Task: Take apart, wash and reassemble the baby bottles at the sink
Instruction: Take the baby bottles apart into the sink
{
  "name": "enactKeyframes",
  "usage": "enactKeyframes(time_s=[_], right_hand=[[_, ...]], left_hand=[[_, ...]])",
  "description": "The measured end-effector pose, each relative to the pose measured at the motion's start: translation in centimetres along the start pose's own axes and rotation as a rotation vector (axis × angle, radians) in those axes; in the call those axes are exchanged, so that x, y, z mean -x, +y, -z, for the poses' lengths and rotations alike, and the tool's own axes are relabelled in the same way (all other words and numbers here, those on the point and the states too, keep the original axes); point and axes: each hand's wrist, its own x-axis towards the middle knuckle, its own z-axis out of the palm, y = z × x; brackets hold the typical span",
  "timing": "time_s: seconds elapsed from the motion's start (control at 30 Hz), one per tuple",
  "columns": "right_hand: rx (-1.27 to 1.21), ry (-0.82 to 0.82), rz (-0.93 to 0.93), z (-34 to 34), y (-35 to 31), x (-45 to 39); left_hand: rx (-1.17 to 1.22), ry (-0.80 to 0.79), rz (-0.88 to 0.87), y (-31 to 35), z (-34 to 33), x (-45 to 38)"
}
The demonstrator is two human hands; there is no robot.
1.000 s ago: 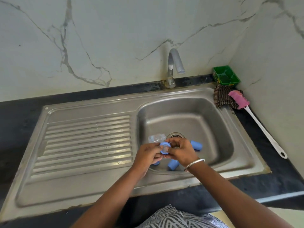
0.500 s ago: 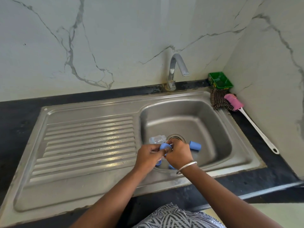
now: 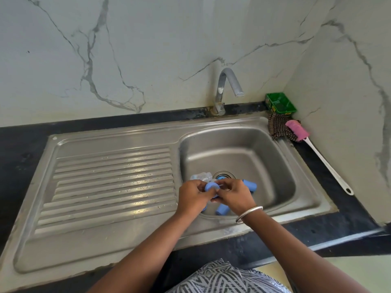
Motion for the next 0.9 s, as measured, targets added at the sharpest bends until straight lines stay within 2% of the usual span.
enactKeyframes(time_s=[0.1,0.23,0.4,0.5,0.67,0.77,0.9], right_hand=[[0.091,0.037,0.031,0.4,-0.1,0.1],[0.137,0.062,0.042,0.6,-0.6,0.7],[0.295,0.121,0.051,0.5,-0.3,0.1],[0.369,0.121,0.032,0.3,-0.7,0.0],[0.413,0.050,-0.041,0.2,-1.3,-0.3],[0.499,0.072,-0.034,-0.2,-1.4,-0.2],[0.529,0.111,0.001,-0.4,-0.4,-0.3]], left_hand=[[-0.044,-0.019,-0.040,0.1,-0.1,-0.1],[-0.046,-0.135,-0.029,-0.1,0.3,-0.1],[0.148,-0.289,0.070,-0.3,0.6,0.1],[0.090,-0.237,0.037,-0.6,0.5,0.2],[0.127,-0.183,0.042,-0.9,0.6,0.6],[0.098,-0.115,0.023,-0.6,0.2,0.8],[0.092,-0.102,0.037,-0.5,0.0,0.9]])
